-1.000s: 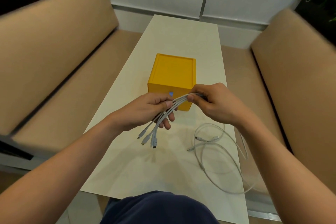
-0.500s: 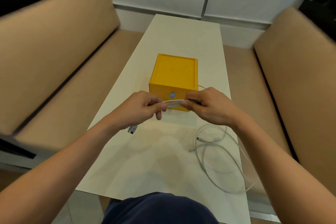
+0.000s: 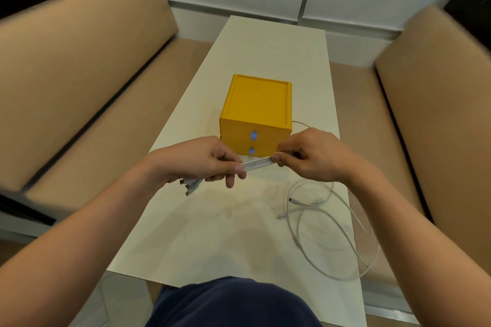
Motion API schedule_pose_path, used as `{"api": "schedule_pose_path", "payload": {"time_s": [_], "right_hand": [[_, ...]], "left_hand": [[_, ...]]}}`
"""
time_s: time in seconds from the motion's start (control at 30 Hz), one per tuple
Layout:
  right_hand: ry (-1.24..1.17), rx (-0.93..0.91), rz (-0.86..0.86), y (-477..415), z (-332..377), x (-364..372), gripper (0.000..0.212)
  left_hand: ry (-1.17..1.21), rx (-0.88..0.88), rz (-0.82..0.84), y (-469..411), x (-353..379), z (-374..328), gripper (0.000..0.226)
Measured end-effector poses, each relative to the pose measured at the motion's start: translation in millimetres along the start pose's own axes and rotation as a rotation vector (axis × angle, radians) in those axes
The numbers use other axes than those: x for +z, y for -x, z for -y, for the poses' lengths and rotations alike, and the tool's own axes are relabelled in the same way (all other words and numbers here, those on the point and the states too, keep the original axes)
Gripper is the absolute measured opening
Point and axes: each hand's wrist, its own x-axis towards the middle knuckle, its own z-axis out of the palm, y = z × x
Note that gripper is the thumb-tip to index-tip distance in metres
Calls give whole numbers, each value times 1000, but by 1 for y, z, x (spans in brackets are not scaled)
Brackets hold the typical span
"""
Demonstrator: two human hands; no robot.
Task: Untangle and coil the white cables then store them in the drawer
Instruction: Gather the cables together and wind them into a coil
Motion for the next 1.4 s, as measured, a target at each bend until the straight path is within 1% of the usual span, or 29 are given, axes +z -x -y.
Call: {"api": "schedule_pose_path", "payload": {"time_s": [0.1,0.17,0.23,0.27,0.33,0.37,0.43,0.53,0.6,0.67,0.77,0.87,0.93,1.0,1.07,1.17,1.27,1.33,1.4], "right_hand": [[60,29,-11,1,-1,2,33],[24,113,97,2,-3,3,33],[-18,144,189,4,0,6,37],[-7,132,184,5,2,8,39],[-16,84,96,7,13,11,41],[-76,61,56,7,20,13,39],[-197,35,41,7,30,19,29],[-242,33,-13,7,28,27,20],[-188,35,-58,9,24,27,18],[-113,37,-86,12,25,26,17],[-40,76,-73,12,27,22,19],[61,131,21,9,32,20,29],[84,106,14,8,37,18,30],[35,35,-33,11,43,17,27],[-15,-14,-69,13,44,17,27],[-132,19,-115,11,37,20,31],[-88,32,-174,7,37,20,28],[-94,25,-175,8,42,18,26],[-127,21,-124,11,46,17,25]], "left_hand": [[-90,14,-114,-6,4,-3,21],[-89,4,-137,-9,7,-5,21],[-94,-5,-129,-11,11,-7,22],[-99,-5,-135,-13,13,-7,22],[-104,9,-160,-15,16,-10,22],[-109,18,-169,-15,17,-12,22],[-123,37,-171,-15,18,-15,24],[-138,44,-183,-10,23,-17,24],[-141,43,-223,-7,27,-14,23],[-123,45,-291,-5,32,-9,28],[-101,93,-381,-5,40,-2,34],[16,59,-319,-3,44,1,34],[38,33,-254,-1,42,6,25],[14,40,-210,4,39,11,21],[-2,58,-210,10,35,10,23],[9,112,-216,19,33,-3,25],[58,139,-182,25,29,-6,23],[64,124,-191,29,26,-1,21],[44,95,-215,31,24,5,20]]}}
